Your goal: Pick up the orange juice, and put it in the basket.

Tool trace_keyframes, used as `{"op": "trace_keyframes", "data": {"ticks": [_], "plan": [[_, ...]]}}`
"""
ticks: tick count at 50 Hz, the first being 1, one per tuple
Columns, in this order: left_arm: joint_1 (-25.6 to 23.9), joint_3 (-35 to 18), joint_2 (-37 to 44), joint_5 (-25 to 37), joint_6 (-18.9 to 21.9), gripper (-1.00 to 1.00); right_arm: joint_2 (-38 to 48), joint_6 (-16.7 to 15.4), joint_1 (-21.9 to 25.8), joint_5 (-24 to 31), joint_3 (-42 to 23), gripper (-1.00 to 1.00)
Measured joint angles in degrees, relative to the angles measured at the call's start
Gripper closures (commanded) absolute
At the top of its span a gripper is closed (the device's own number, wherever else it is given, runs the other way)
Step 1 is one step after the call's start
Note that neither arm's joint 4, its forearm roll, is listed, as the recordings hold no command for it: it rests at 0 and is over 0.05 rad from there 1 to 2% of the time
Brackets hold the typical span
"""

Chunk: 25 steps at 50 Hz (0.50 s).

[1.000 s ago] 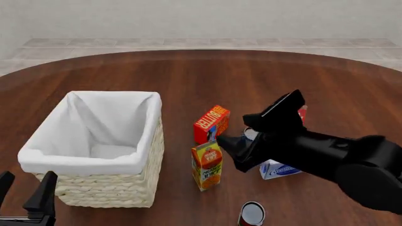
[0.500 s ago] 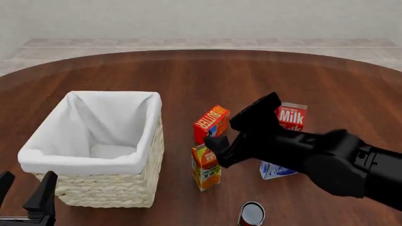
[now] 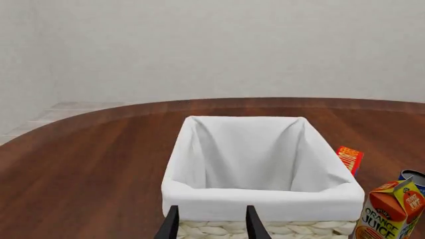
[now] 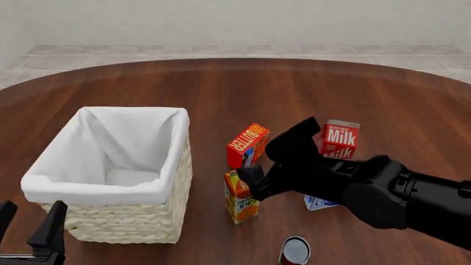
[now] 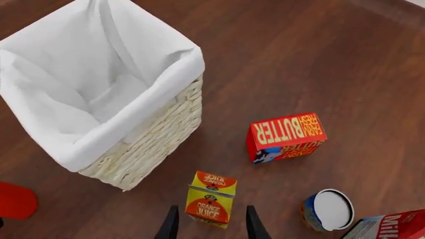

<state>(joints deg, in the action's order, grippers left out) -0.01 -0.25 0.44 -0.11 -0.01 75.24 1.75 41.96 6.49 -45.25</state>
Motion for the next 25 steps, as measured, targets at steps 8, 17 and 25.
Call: {"op": "trace_keyframes", "data": {"ticks": [8,17,25], "plan": [[0.0,0.0,0.0,0.0,0.0,-1.00,1.0,0.4,0.7,-0.8,0.5,-1.00],[0.0,0.0,0.0,0.0,0.0,-1.00,2.4,0.9,1.2,-2.0,1.2,-1.00],[0.0,0.0,0.0,0.0,0.0,-1.00,3.6,1.1,1.7,-2.8,1.3,-1.00]]}}
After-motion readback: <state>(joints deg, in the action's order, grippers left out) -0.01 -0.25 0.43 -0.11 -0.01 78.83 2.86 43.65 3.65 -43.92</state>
